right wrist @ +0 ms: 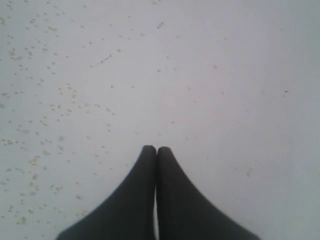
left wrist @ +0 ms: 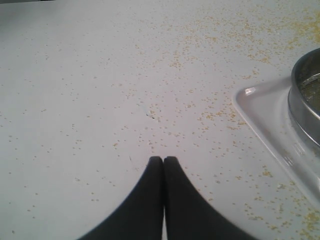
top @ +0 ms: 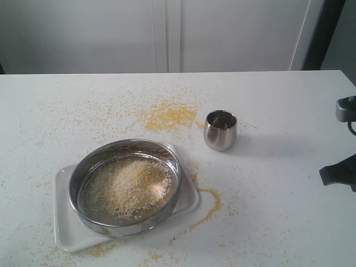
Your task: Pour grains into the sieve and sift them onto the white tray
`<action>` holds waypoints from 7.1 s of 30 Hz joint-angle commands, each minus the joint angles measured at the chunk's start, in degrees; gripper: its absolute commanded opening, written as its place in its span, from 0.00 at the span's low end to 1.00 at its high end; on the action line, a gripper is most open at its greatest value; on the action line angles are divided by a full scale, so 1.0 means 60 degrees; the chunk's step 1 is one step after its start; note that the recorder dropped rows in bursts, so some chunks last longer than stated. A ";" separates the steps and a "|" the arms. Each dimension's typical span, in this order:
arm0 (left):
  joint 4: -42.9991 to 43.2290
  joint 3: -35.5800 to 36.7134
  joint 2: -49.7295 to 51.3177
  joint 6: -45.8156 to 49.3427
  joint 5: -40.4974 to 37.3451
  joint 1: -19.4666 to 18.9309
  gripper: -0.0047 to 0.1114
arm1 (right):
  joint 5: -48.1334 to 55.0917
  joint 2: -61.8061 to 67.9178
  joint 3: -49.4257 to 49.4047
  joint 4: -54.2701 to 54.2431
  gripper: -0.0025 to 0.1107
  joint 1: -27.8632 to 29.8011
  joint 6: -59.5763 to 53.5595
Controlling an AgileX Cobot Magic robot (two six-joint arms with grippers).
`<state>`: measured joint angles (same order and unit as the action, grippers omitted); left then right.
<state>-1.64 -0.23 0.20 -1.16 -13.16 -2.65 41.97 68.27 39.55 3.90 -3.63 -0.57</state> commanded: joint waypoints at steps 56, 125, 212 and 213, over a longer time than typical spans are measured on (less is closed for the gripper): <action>0.0688 -0.3440 0.2618 -0.3088 0.0028 -0.0001 0.04 | -0.1006 -0.0019 -0.0391 -0.0049 0.02 0.0043 -0.0118; -0.7095 -0.9423 1.6217 0.7916 -0.1323 0.2464 0.57 | -0.1062 -0.0019 -0.0391 -0.0049 0.02 0.0043 -0.0118; -0.7414 -0.9423 1.6777 0.8306 -0.0847 0.2504 0.04 | -0.1062 -0.0019 -0.0391 -0.0049 0.02 0.0043 -0.0118; -0.7414 -0.9423 1.6622 0.8306 -0.1128 0.2350 0.04 | -0.1062 -0.0019 -0.0391 -0.0049 0.02 0.0043 -0.0118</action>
<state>-44.14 -56.70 102.82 50.47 -15.36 13.73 36.10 68.27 37.50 3.77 -3.63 -0.68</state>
